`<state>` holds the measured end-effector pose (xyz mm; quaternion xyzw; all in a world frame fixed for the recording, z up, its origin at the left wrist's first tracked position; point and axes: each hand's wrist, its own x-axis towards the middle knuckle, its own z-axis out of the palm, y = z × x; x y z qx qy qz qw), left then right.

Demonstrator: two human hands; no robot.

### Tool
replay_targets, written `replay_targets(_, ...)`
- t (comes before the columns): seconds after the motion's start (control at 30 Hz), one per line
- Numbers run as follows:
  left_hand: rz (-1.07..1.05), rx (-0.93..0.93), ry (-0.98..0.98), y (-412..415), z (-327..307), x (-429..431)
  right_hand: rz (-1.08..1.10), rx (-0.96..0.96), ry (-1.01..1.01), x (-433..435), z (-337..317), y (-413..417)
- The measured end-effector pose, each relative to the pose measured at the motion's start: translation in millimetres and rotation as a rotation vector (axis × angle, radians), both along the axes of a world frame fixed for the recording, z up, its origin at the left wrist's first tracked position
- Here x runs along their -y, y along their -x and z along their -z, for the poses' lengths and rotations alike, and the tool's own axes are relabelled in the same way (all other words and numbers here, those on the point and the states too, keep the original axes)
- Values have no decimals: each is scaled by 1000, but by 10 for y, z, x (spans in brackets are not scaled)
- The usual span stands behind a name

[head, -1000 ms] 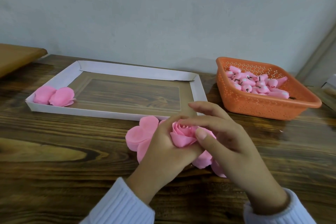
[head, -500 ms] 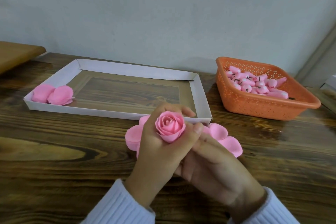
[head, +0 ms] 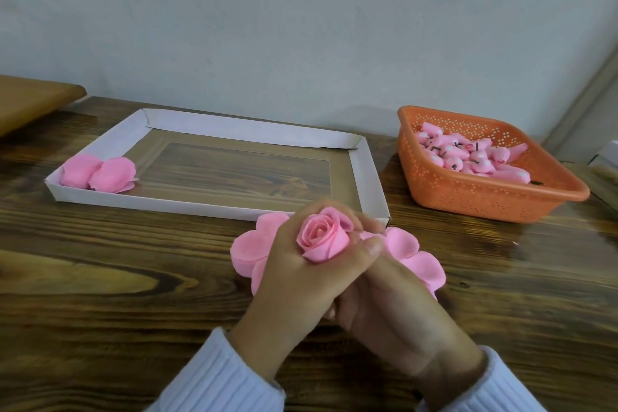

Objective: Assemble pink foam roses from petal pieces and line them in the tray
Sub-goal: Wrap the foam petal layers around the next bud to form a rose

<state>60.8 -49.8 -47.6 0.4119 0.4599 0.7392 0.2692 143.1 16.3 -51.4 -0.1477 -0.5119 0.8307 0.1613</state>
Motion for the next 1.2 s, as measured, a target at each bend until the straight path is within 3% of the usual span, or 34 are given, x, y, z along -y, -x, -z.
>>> replay_targets(0.27,-194,-88,4,-27,21,-31,23,25,46,-39,27,-42)
replay_targets(0.47,-114,-112,-67,-17,34,-39,-68,-130,141,-67,-5,-61)
replay_targets(0.67,-39,-158,30,19,77,-49,-134,-203,132,-59,28,-40)
replay_targets(1.0,-118,-169,20,-15,19,-8,-177,-164,119,-57,5,-32)
replay_targets(1.2,-87,-71,13,-15,37,0,-188,-199,130,-60,47,-56)
